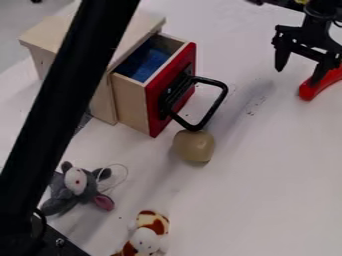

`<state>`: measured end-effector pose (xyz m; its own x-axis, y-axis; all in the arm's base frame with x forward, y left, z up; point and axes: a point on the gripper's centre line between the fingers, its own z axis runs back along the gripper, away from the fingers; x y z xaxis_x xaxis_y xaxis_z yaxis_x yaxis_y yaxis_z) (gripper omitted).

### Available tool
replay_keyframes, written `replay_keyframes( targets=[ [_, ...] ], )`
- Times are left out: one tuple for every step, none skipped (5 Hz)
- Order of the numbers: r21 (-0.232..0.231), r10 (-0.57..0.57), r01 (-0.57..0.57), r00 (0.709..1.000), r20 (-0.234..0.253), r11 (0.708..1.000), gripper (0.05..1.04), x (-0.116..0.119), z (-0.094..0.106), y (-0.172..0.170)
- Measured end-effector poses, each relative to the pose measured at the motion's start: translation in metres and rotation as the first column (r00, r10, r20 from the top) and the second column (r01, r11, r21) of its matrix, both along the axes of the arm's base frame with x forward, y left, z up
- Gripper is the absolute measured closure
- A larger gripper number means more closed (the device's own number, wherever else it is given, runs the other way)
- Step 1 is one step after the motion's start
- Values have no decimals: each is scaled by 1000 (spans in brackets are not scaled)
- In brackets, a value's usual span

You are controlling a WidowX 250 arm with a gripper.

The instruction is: Moved the red object placed on one side of the cabinet to the front of the cabinet

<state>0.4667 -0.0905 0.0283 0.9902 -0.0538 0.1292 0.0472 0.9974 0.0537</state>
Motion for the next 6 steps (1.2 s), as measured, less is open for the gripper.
replay_keyframes(
  targets=[
    [-18, -5, 5, 1000, -1, 1000, 85, 4, -2, -4],
    [-22, -11, 11, 1000, 7, 1000, 85, 6, -1, -5],
    [-19, -24, 24, 1000, 17, 1000, 85, 7, 1, -8],
    [10, -40, 40, 999, -3, 999, 85, 3, -5, -15],
    [20, -49, 49, 999, 18, 999, 85, 6, 1, -19],
    [7, -68, 68, 996, 58, 998, 85, 14, 17, -26]
  ],
)
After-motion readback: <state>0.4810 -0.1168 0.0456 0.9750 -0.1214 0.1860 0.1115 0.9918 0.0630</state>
